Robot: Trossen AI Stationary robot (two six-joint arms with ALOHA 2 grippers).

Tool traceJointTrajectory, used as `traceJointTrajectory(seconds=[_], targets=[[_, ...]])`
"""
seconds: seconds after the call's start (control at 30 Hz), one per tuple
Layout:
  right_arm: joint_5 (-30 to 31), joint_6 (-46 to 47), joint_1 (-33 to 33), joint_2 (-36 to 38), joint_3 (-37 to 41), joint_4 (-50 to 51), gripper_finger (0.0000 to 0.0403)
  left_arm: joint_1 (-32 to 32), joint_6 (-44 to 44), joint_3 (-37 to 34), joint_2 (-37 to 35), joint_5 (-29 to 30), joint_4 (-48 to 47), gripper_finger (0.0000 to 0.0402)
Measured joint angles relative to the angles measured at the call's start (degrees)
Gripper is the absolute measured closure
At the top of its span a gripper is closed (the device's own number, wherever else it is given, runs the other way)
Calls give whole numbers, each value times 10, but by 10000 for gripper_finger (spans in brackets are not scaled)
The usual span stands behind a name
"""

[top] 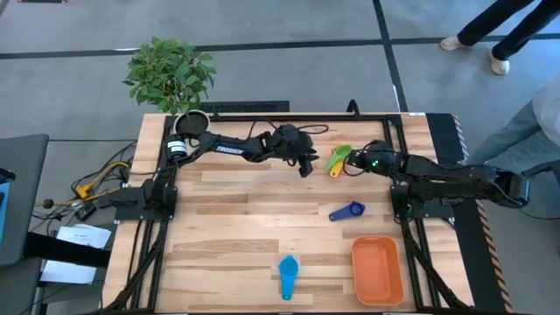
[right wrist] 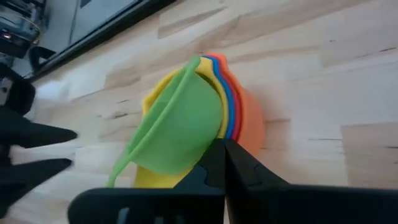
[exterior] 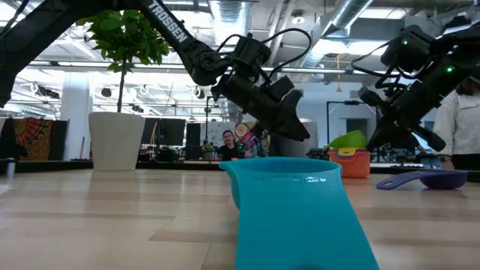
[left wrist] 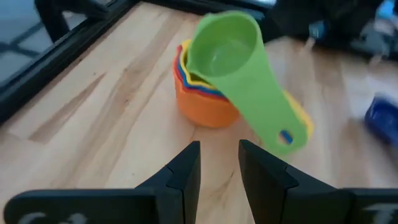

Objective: Nest measuring cups in basket
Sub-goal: Stack the green measuring cup on top of the yellow measuring cup

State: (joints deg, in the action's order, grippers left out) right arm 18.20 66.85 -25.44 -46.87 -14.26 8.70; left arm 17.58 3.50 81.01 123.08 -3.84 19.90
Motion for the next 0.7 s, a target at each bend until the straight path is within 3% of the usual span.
traceJointTrajectory(seconds=[0.1, 0.23, 0.4, 0.7], targets=[[0, 1, 1, 0, 0, -14, 397, 0, -60, 0, 18, -20, 20, 306], [0, 6, 1, 1, 0, -20, 393, 0, -38, 8, 46, -70, 28, 306], [-2, 17, 5, -2, -1, -23, 392, 0, -1, 28, 62, -49, 38, 306], [0, 24, 12, -3, -1, -25, 389, 0, -7, 58, 68, -55, 35, 306]])
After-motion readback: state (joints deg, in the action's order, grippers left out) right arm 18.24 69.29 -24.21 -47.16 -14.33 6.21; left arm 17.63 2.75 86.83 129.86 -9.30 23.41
